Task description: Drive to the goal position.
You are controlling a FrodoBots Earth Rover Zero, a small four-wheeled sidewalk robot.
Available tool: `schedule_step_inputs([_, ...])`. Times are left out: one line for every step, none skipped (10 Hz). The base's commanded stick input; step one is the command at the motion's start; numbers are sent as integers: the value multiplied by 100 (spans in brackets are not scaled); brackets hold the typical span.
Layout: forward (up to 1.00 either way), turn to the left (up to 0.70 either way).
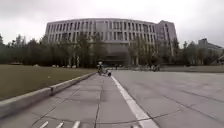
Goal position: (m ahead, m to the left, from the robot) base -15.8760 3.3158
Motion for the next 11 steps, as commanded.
schedule_step_inputs([70, -27])
schedule_step_inputs([70, -29])
schedule_step_inputs([70, -30])
schedule_step_inputs([70, -30])
schedule_step_inputs([70, -27])
schedule_step_inputs([70, -19])
schedule_step_inputs([70, 0])
schedule_step_inputs([70, 0])
schedule_step_inputs([70, 0])
schedule_step_inputs([70, 0])
schedule_step_inputs([70, 0])
